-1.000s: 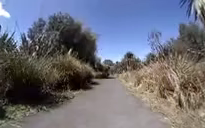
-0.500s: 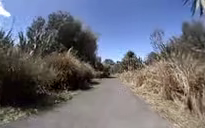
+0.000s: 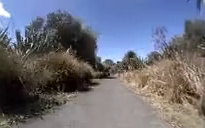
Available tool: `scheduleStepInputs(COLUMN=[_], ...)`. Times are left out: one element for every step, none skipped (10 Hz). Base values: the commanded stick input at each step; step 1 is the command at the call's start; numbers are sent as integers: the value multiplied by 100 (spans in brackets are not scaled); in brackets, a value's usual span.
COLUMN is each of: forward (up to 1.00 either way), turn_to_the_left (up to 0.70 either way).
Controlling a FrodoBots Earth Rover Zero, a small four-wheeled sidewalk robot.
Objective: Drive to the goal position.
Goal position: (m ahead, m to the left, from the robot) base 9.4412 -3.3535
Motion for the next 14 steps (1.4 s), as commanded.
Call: scheduleStepInputs(forward=[70, 70, 70, 70, 70, 70, 70, 70, 85, 85, 85, 85, 85, 85], turn_to_the_left=[0, 0, 0, 0, 0, 0, 0, 0, 0, 0, 0, 0, 0, 0])
